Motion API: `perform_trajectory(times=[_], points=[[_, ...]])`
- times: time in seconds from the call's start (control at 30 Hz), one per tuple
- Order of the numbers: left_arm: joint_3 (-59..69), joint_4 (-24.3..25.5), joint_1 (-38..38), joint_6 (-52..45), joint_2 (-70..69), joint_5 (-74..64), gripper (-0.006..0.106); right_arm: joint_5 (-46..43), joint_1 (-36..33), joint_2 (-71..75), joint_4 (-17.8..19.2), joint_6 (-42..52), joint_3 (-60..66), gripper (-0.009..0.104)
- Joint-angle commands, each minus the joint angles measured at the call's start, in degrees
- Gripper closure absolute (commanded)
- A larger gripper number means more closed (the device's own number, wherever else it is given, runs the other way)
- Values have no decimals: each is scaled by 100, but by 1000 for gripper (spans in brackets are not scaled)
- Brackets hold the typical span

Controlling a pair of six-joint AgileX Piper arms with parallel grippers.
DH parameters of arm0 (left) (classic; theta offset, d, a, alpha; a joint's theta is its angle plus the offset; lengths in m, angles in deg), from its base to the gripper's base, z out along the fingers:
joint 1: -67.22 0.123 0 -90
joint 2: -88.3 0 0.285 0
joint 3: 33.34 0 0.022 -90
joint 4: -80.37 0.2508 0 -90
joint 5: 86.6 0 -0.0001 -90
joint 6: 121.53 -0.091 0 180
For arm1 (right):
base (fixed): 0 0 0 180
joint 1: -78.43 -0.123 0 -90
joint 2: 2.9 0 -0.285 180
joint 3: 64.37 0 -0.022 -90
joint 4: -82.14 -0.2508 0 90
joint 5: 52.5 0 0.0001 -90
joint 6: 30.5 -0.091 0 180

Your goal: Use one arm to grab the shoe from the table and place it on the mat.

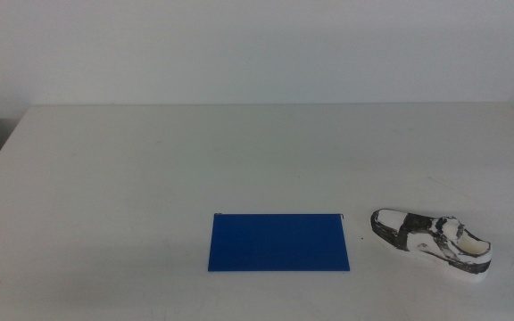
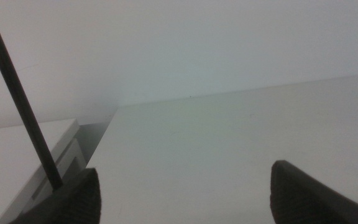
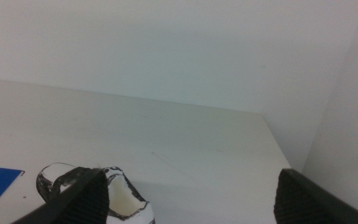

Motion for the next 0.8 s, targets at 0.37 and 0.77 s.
perform_trajectory(times=[0.37,0.77], points=[[29,-53,-27,27,-39,462,7,2236,16,-552,-182,34,-1712,22],[29,-53,-27,27,-39,462,7,2341,16,-2320,15,97,-3350,22]])
